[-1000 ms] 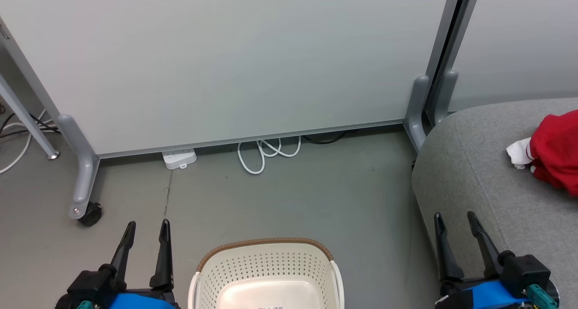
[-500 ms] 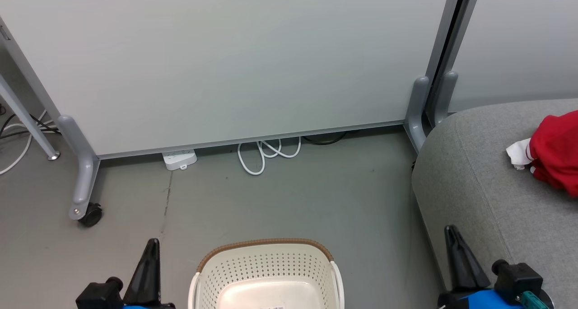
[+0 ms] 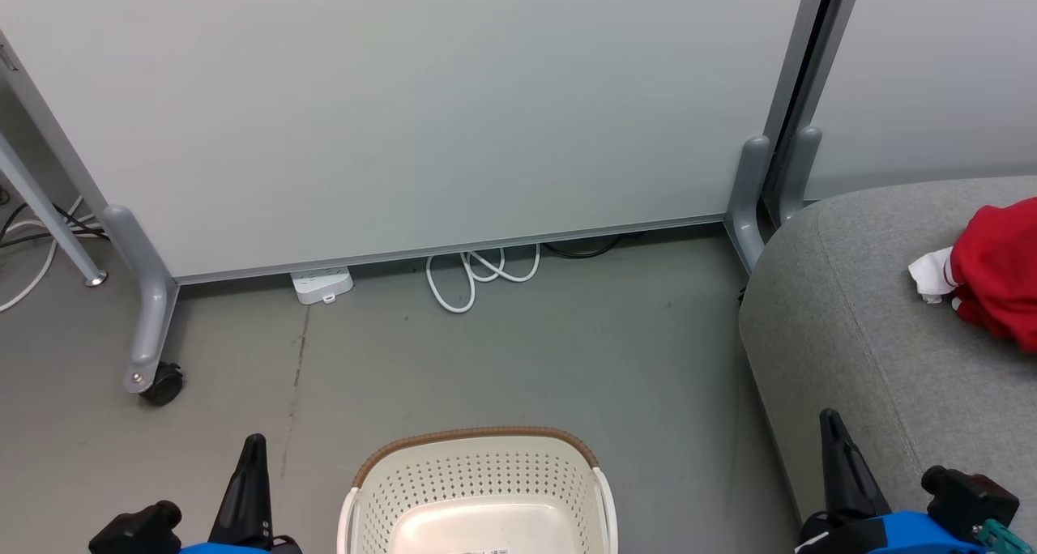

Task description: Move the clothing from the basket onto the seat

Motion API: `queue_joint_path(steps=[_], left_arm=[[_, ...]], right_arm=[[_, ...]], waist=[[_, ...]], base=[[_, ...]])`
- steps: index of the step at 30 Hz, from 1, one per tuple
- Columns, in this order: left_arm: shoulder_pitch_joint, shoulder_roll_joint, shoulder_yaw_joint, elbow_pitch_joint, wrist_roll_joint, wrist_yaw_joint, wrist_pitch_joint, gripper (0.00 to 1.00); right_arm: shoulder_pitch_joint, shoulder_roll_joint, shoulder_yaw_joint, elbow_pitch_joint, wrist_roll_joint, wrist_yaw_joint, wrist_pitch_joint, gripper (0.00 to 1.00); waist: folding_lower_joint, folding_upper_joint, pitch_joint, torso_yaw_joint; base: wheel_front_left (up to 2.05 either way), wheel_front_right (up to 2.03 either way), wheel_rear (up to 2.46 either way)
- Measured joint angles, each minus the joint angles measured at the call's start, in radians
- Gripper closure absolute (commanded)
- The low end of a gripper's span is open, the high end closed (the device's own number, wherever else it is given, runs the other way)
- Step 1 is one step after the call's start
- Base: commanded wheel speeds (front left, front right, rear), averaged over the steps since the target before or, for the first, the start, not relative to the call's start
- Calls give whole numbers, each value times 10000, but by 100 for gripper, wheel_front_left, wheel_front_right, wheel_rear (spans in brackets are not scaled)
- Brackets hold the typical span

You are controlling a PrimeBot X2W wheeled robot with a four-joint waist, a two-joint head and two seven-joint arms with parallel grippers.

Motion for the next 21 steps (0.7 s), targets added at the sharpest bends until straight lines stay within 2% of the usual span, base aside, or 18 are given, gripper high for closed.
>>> queue_joint_path(steps=[21], left_arm=[[-140, 6, 268, -201, -3235, -10, 826, 100]], right_arm=[[-238, 19, -242, -105, 3446, 0, 840, 100]], waist=[[-1, 0, 33, -22]], base=[[0, 0, 0]])
